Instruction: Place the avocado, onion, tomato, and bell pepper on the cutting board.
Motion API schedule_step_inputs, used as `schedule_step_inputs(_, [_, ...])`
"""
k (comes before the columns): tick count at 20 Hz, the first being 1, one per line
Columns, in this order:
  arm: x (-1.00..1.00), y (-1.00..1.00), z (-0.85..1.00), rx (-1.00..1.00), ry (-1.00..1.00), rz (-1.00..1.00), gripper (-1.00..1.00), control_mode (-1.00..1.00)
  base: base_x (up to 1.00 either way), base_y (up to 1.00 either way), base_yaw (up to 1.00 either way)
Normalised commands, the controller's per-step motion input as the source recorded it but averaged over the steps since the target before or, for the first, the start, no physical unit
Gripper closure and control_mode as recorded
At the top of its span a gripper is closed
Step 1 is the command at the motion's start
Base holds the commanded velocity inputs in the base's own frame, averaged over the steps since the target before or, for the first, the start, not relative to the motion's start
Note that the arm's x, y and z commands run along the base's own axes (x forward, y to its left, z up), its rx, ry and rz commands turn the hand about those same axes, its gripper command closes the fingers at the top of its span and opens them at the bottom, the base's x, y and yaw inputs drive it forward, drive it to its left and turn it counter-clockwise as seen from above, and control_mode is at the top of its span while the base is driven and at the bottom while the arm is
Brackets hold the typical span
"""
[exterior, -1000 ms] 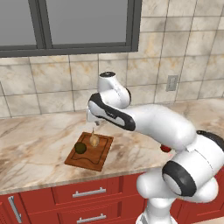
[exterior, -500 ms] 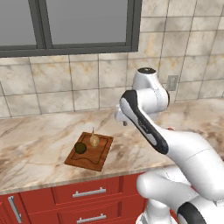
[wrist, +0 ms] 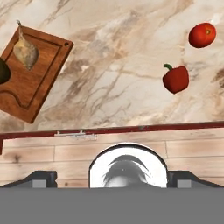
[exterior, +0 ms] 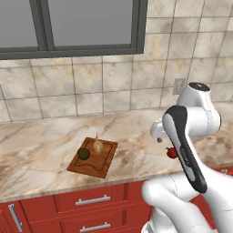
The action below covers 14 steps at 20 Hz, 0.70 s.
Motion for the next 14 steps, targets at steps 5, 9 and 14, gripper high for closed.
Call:
schedule_step_inputs(5, [-0.14,-0.56,0.24,-0.11,-0.02,0.0,-1.0,-1.0,0.0,0.0,0.0])
schedule_step_inputs(9, [0.0,-0.54,0.2,-0.14,-0.02,0.0,-1.0,-1.0,0.0,0.0,0.0])
schedule_step_inputs(14, [0.01,-0.33,0.01,-0.02,0.0,0.0,-1.0,-1.0,0.0,0.0,0.0])
